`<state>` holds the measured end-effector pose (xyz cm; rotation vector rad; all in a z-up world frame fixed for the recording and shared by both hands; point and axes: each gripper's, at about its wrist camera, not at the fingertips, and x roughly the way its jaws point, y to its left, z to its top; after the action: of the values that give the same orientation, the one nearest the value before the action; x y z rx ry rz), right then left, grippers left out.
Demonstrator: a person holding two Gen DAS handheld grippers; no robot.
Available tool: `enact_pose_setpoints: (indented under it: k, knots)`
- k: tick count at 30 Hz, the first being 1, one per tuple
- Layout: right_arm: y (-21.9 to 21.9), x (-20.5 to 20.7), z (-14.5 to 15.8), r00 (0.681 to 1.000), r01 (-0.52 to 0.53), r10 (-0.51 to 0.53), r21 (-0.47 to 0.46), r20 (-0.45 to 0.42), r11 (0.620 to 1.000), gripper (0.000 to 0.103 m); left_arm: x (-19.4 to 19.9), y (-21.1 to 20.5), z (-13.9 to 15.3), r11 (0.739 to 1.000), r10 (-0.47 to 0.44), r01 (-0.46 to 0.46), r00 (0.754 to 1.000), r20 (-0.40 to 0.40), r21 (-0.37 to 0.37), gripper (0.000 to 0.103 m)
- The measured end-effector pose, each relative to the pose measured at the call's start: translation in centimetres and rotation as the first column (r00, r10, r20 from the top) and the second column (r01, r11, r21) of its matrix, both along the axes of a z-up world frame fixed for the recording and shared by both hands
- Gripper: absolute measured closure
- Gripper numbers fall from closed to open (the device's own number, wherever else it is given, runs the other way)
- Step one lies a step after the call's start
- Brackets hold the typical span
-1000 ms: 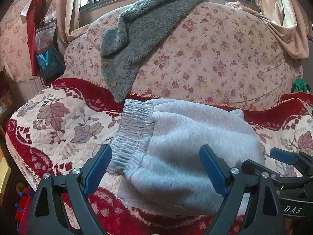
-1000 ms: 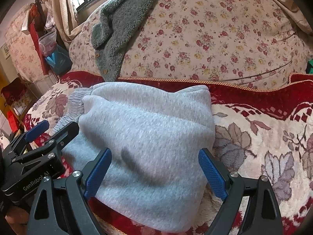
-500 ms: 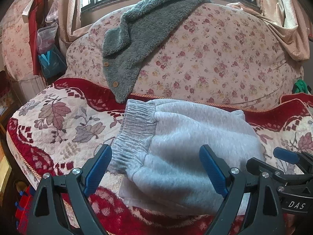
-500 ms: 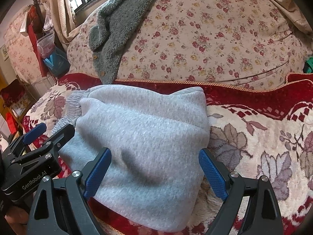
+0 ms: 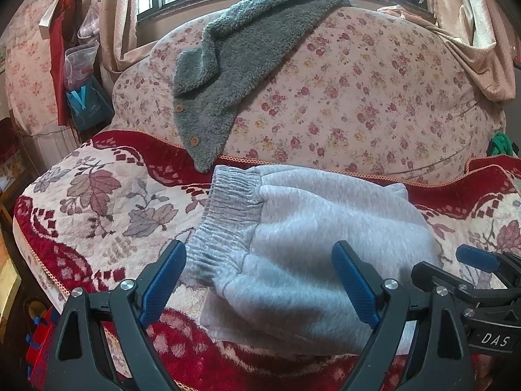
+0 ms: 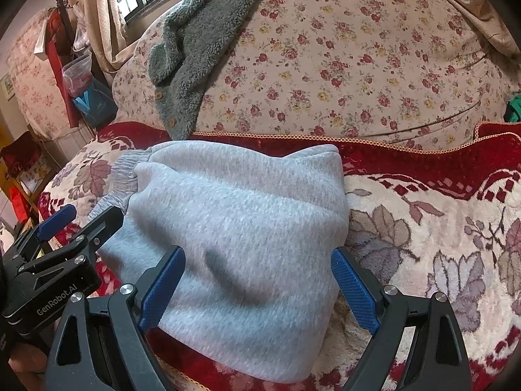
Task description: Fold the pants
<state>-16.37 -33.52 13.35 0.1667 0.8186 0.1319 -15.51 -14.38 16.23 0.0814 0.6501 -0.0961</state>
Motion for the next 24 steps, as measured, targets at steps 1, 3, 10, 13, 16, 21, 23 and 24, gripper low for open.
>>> enact_pose_setpoints:
  k: [1,3,10,13,16,21,23,24]
  knots:
    - [0.0,0.0,0.0,1.0,0.0,0.0,-0.001,-0.001,1.0,0.009,0.0,0.0,0.0,1.0,-0.001,0.001,1.0,-0.001,0.0,0.013]
    - [0.0,0.0,0.0,1.0,0.0,0.0,0.001,-0.004,1.0,0.009,-0.1,0.1,0.0,1.0,-0.001,0.001,1.0,0.0,-0.002,0.013]
    - [-0.6,-0.5,0.1,1.0,-0.007,0.007,0.009,0.004,1.0,0.008,0.4,1.8,0.6,0.997,-0.022,0.02,0.999,-0.023,-0.08,0.013]
    - [-2.1,-0.4,-0.3,1.0,0.01,-0.01,0.018,-0.001,1.0,0.003,1.5,3.9,0.6,0.986,-0.052,0.045,0.998,-0.04,-0.16,0.001]
    - [-4.5,0.2,-1.1,0.999,0.05,-0.048,0.099,-0.027,0.994,0.0,3.6,5.7,-0.2,0.958,-0.113,0.082,0.989,-0.099,-0.276,0.0]
    - [-7.5,2.8,-4.7,0.984,0.09,-0.052,0.221,-0.17,0.971,0.0,7.6,7.3,-4.7,0.926,-0.182,0.074,0.947,-0.265,-0.371,0.0]
    - [-8.1,3.8,-6.4,0.979,0.075,-0.013,0.3,-0.204,0.951,0.0,8.7,7.9,-7.1,0.916,-0.2,0.06,0.925,-0.323,-0.396,0.0]
    - [-8.2,4.2,-7.0,0.977,0.062,0.011,0.333,-0.212,0.941,0.0,9.1,8.3,-8.0,0.904,-0.208,0.049,0.918,-0.337,-0.425,0.0]
